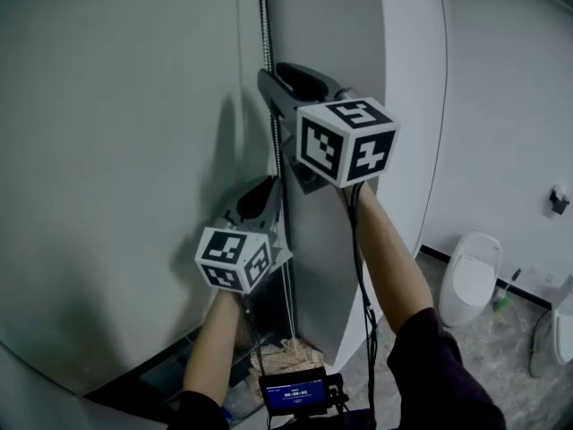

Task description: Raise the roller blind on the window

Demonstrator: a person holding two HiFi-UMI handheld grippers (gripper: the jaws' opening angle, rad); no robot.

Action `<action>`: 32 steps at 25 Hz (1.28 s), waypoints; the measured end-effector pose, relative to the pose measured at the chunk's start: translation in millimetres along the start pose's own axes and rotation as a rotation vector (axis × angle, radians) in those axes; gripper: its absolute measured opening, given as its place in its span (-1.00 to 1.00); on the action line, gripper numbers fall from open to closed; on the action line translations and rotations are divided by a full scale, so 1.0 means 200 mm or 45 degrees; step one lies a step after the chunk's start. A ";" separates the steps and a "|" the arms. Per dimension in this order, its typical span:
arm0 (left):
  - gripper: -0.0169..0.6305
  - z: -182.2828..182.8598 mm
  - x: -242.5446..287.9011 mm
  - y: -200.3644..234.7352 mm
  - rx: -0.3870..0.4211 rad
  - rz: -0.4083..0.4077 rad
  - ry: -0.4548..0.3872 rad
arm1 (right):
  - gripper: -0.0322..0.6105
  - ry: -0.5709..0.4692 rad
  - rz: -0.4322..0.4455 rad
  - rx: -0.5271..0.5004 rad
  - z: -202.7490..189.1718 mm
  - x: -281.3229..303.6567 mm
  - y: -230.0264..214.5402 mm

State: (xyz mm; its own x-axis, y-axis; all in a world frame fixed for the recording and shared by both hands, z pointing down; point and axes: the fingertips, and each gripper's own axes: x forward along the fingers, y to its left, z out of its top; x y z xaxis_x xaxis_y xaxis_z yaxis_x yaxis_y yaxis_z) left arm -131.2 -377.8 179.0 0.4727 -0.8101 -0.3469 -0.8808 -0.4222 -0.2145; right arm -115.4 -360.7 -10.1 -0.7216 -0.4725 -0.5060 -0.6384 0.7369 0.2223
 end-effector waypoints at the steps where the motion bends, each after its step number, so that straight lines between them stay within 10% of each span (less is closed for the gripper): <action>1: -0.89 -0.06 -0.03 -0.02 -0.011 -0.011 0.015 | -0.58 0.011 -0.007 -0.003 -0.01 0.02 0.00; 9: -0.89 -0.20 -0.19 -0.12 -0.008 -0.054 0.017 | -0.85 0.012 -0.093 0.012 -0.11 0.00 0.00; 16: -0.89 -0.03 -0.19 0.00 -0.224 -0.073 -0.085 | -0.85 -0.016 -0.131 -0.034 -0.09 -0.11 -0.08; 24: -0.88 0.51 -0.04 0.01 -0.071 -0.142 -0.240 | -0.85 0.199 -0.076 -0.082 -0.61 -0.34 0.08; 32: -0.74 0.59 0.27 -0.01 0.045 -0.103 -0.117 | -0.85 0.292 -0.042 0.022 -0.99 -0.56 0.22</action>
State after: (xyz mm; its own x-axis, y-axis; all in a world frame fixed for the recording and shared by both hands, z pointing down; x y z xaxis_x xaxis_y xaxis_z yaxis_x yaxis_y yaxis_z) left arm -100.6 -373.4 52.7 0.5442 -0.7324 -0.4092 -0.8389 -0.4688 -0.2766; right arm -115.5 -371.7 221.7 -0.7438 -0.5923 -0.3097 -0.6592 0.7267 0.1935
